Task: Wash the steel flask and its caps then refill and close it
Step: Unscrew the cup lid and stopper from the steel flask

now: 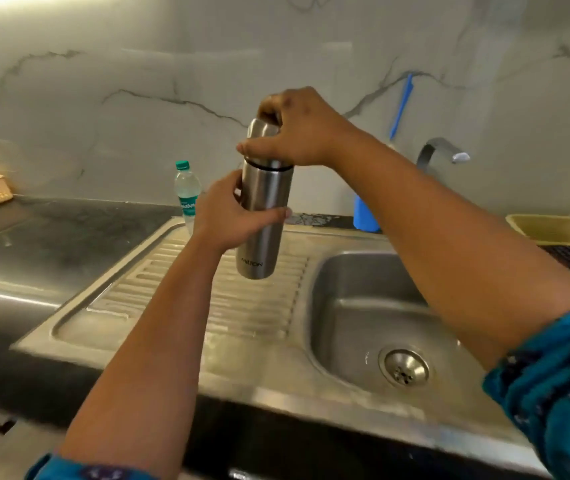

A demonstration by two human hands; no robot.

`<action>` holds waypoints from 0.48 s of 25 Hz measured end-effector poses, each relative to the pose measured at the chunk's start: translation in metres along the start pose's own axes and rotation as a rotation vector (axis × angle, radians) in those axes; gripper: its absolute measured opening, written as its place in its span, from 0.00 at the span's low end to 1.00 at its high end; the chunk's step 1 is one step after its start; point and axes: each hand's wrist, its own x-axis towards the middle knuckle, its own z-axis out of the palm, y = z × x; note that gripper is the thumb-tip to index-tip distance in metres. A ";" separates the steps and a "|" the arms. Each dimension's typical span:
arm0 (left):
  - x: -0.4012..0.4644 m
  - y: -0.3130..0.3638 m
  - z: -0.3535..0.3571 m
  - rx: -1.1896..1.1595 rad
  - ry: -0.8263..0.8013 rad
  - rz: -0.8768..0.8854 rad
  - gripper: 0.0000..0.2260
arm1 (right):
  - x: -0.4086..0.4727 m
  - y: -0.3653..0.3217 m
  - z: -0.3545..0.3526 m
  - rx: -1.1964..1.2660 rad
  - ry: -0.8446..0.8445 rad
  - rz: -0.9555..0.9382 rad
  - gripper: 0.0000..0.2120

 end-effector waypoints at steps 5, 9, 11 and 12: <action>-0.086 0.040 -0.023 -0.088 -0.041 -0.043 0.33 | -0.075 -0.052 -0.031 -0.016 -0.028 0.059 0.27; -0.119 0.054 -0.032 -0.067 -0.112 -0.051 0.33 | -0.116 -0.073 -0.040 0.011 -0.035 0.126 0.31; -0.126 0.053 -0.033 -0.105 -0.164 -0.084 0.33 | -0.126 -0.075 -0.039 0.020 -0.048 0.113 0.31; -0.127 0.052 -0.033 -0.164 -0.204 -0.105 0.34 | -0.127 -0.076 -0.039 0.019 -0.071 0.087 0.31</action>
